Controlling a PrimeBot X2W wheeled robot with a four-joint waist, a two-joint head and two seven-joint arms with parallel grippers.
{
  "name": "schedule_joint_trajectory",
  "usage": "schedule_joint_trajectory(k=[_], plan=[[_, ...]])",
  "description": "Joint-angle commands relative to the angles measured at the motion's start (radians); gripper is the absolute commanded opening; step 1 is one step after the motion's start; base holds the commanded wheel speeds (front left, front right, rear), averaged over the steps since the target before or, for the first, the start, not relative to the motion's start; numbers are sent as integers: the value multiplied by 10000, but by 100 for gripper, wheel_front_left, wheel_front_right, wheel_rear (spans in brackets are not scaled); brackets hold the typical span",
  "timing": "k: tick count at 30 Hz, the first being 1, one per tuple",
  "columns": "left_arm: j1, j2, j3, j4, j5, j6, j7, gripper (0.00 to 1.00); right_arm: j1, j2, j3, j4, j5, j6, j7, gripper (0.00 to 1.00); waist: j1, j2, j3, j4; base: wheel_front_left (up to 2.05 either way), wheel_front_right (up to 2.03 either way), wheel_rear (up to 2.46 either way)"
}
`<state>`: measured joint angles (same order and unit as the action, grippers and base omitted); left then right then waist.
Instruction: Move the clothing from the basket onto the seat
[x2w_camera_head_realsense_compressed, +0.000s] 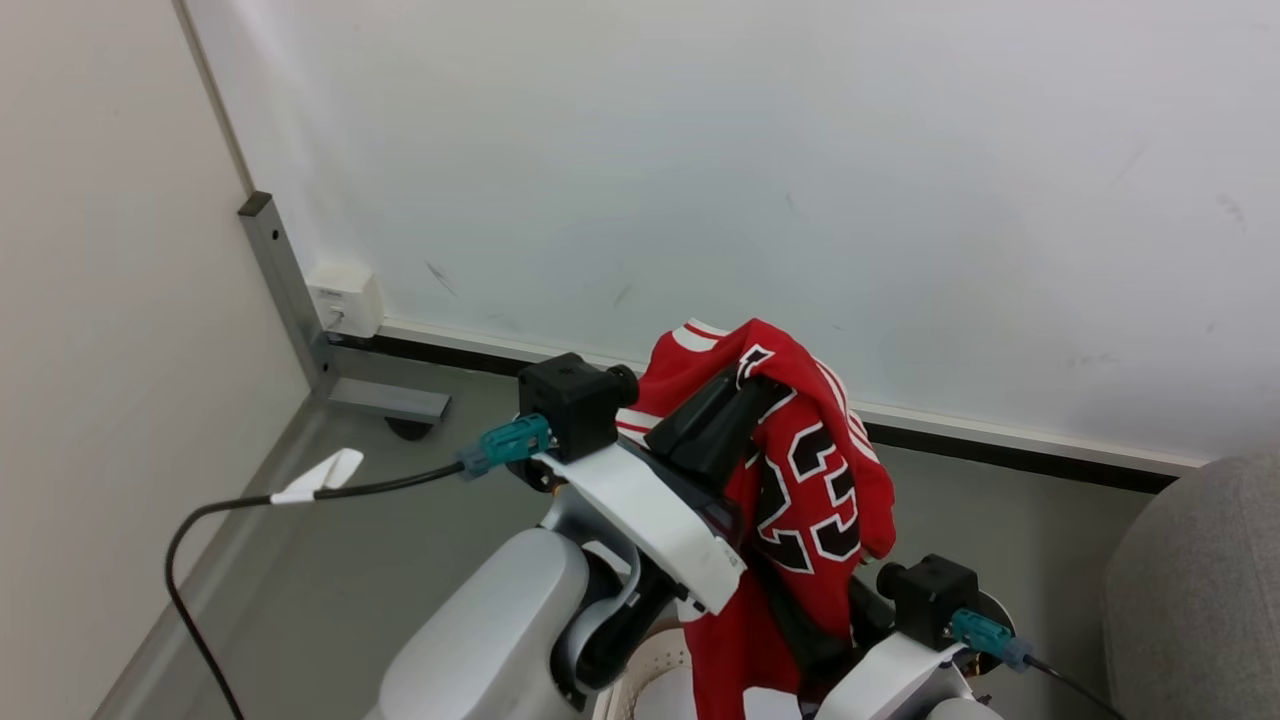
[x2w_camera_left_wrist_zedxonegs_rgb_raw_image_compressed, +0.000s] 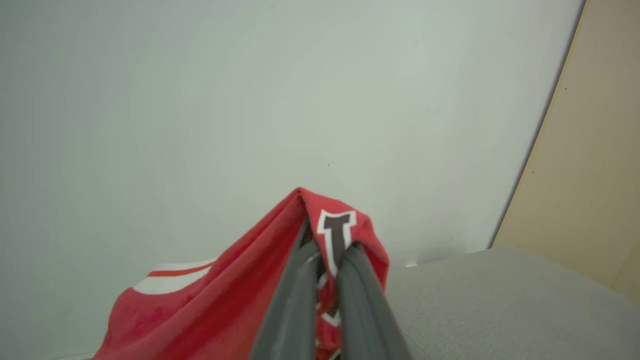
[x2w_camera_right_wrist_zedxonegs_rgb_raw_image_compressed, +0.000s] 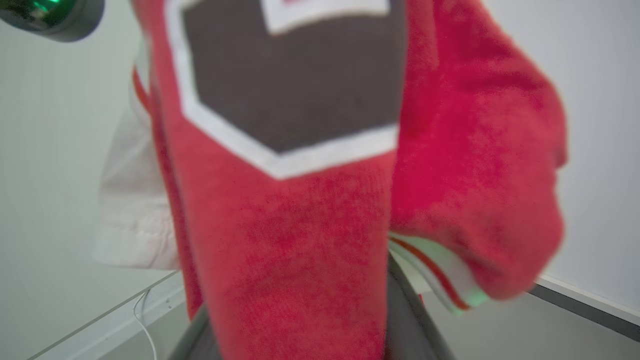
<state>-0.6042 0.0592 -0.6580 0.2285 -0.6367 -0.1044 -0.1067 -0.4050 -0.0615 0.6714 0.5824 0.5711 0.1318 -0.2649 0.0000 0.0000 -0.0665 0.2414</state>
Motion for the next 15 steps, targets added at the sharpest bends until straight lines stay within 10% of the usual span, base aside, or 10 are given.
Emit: schedule_joint_trajectory(k=[1, 15], plan=[[59, 88, 33, -14, 1, 59, -2, 0, -125, 35, 146, -52, 182, -21, 9, 0, 0, 0, 17, 23, 0, 0, 0], [319, 403, 213, 432, -85, 289, -171, 0, 305, -194, -1200, -1248, 425, -21, 8, 0, 0, 0, 108, -489, 0, 0, 0]])
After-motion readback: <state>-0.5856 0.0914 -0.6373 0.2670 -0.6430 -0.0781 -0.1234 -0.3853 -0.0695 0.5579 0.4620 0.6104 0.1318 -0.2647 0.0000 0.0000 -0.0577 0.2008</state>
